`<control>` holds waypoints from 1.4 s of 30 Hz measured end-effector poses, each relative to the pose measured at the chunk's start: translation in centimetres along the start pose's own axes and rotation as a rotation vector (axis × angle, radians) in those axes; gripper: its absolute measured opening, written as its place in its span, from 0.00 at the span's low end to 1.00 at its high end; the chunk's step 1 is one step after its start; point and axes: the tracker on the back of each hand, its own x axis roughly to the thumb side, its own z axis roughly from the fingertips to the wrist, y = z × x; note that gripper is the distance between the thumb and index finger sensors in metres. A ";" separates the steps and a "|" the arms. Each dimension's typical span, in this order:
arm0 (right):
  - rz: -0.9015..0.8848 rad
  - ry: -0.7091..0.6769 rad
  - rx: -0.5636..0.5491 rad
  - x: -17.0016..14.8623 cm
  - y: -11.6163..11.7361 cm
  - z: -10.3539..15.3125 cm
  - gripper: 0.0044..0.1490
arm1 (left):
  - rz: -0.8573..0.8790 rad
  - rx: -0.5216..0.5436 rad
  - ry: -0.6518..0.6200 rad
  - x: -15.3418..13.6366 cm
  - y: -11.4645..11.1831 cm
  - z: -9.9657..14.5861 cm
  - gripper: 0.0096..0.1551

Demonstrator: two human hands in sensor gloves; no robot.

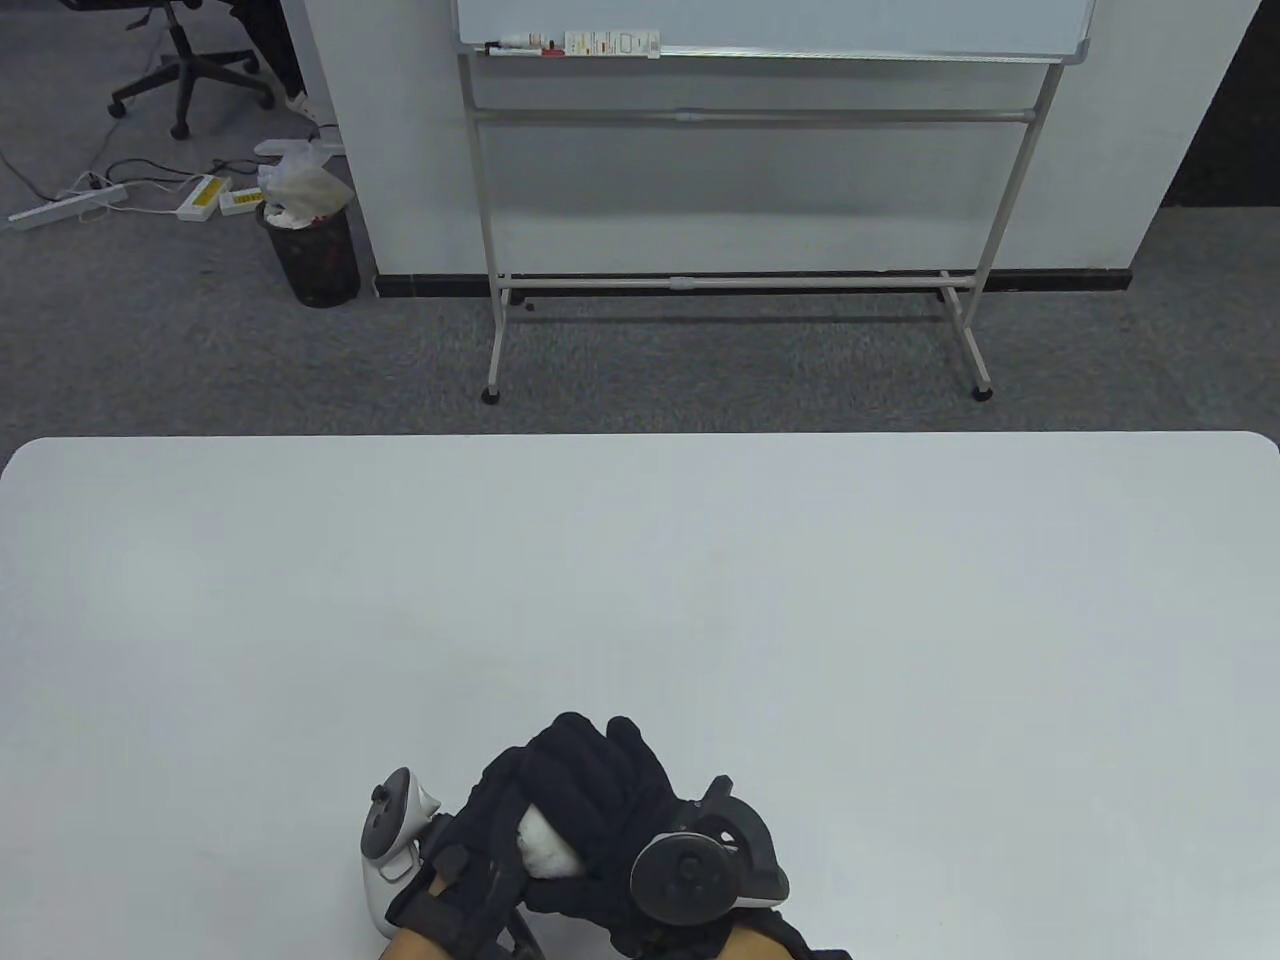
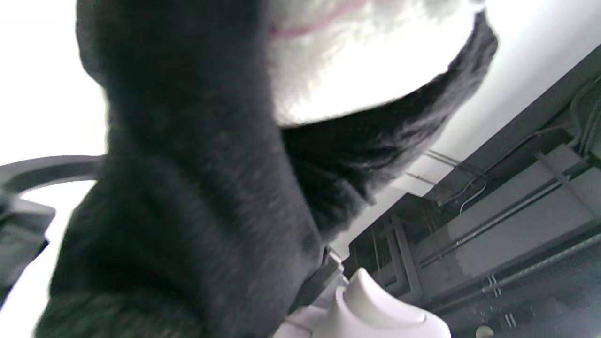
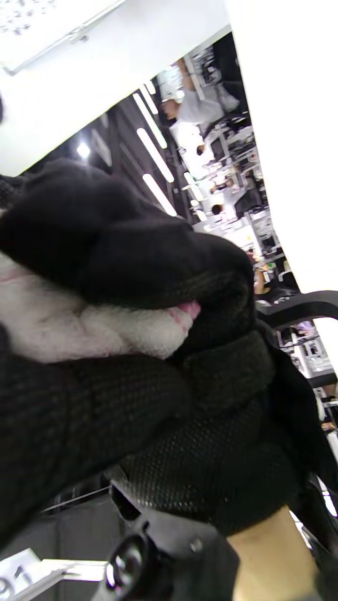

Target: Squeeze dry dish cloth into compact mass

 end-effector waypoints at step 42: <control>-0.698 0.440 -0.013 -3.2 2.9 1.7 0.63 | -0.333 0.348 -0.232 1.7 1.4 1.1 0.27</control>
